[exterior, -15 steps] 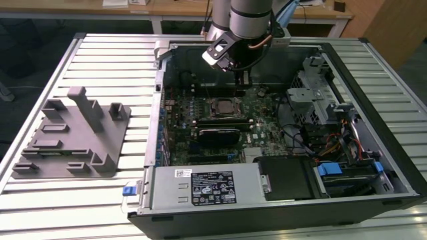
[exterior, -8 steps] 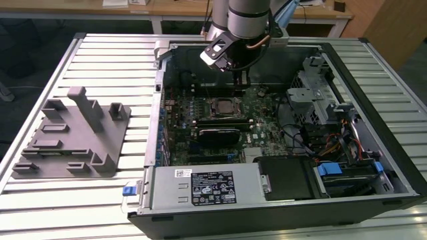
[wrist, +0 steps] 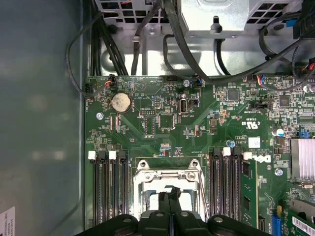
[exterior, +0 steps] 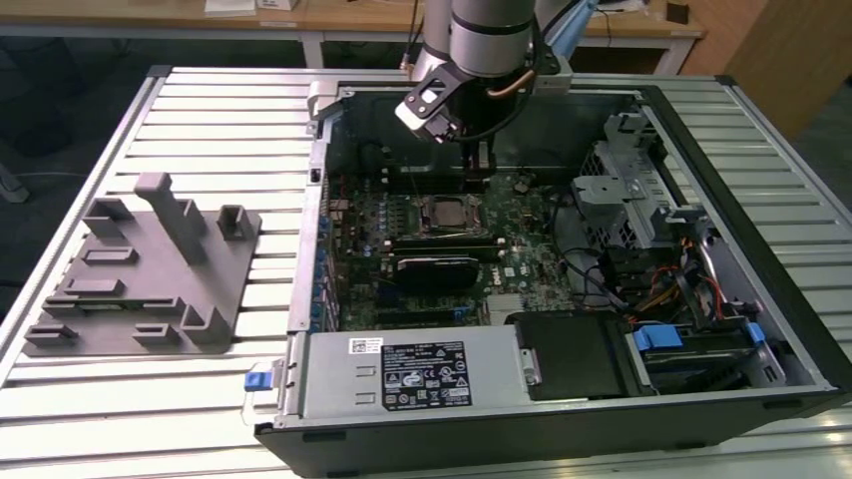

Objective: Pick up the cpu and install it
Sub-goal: 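Close the cpu cover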

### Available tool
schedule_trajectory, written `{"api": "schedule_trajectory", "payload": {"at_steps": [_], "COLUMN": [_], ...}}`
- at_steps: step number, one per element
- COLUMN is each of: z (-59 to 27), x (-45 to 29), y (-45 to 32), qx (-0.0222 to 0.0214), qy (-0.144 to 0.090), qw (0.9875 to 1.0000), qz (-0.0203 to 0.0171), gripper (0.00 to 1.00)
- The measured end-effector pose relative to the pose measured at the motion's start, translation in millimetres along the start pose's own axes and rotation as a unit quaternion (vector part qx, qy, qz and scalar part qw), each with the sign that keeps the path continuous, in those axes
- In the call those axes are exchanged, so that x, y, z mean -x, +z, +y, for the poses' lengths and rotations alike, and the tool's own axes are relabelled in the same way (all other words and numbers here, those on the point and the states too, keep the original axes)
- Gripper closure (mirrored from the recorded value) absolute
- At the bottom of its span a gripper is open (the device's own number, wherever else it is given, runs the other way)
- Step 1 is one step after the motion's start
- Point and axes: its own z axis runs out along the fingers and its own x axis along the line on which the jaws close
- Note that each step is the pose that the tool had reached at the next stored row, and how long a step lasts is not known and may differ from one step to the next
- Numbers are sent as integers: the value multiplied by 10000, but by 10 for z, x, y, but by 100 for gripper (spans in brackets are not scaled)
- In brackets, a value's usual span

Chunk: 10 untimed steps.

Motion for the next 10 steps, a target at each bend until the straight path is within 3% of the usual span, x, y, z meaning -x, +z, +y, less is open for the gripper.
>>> {"api": "schedule_trajectory", "payload": {"at_steps": [10], "z": [0], "x": [0], "y": [-15], "qx": [0], "qy": [-17], "qw": [10000], "qz": [0], "gripper": [89]}}
